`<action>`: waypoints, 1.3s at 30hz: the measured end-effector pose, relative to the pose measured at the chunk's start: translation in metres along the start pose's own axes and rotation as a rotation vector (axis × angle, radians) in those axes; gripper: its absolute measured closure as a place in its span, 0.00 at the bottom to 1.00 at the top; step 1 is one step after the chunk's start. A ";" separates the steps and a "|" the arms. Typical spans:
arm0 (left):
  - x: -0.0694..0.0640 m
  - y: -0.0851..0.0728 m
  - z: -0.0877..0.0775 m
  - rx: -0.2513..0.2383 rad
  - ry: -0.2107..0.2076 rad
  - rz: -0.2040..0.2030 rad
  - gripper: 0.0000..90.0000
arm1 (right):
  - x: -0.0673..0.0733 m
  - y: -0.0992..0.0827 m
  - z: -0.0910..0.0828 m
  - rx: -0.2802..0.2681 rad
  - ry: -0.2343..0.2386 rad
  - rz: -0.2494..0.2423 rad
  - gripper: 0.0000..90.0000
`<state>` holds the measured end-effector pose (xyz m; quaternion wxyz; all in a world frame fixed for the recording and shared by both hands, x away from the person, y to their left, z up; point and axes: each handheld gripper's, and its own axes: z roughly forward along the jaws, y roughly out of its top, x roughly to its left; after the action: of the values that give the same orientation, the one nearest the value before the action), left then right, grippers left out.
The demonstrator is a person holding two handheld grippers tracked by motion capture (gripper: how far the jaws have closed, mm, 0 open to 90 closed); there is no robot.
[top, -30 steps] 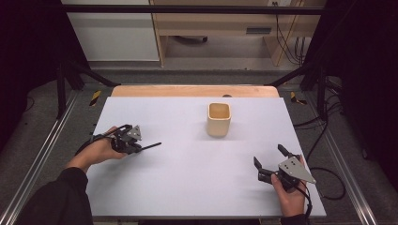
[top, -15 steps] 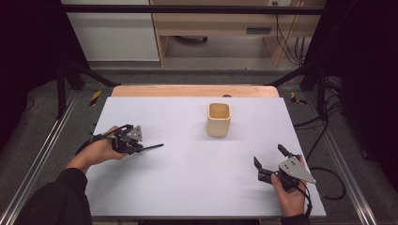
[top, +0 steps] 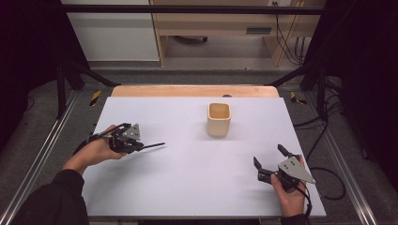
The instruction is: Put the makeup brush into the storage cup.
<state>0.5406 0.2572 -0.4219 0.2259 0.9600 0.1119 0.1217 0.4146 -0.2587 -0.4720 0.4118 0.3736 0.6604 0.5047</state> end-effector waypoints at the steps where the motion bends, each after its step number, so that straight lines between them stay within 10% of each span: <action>1: -0.001 0.001 -0.001 -0.003 -0.004 0.003 0.94 | 0.001 0.000 0.000 0.000 0.000 -0.005 0.05; 11: -0.010 0.026 0.001 -0.029 -0.027 0.059 0.94 | 0.012 0.007 0.003 0.004 0.023 -0.067 0.05; 20: -0.020 0.059 0.010 -0.036 -0.047 0.102 0.94 | 0.071 0.032 0.026 0.068 0.122 -0.358 0.04; 39: -0.043 0.113 0.030 -0.058 -0.088 0.189 0.94 | 0.145 0.039 0.059 0.070 0.223 -0.601 0.09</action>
<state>0.5260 0.1344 -0.4034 0.2458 0.9638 0.0072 0.1034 0.4162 -0.0976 -0.4672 0.4542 0.1182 0.7993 0.3752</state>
